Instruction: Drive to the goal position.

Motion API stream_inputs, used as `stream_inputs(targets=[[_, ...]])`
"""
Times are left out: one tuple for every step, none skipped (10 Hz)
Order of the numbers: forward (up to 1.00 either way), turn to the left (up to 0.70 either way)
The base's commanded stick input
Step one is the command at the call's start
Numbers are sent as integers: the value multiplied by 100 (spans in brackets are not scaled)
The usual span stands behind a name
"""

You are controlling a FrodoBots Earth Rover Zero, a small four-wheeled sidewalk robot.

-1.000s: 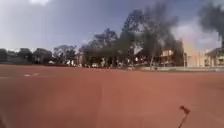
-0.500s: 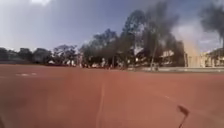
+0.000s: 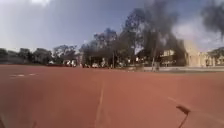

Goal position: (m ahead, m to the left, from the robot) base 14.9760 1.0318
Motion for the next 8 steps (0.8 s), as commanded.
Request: stream_inputs(targets=[[70, 0], [70, 0], [70, 0], [70, 0], [70, 0], [70, 0], [70, 0], [70, 0]])
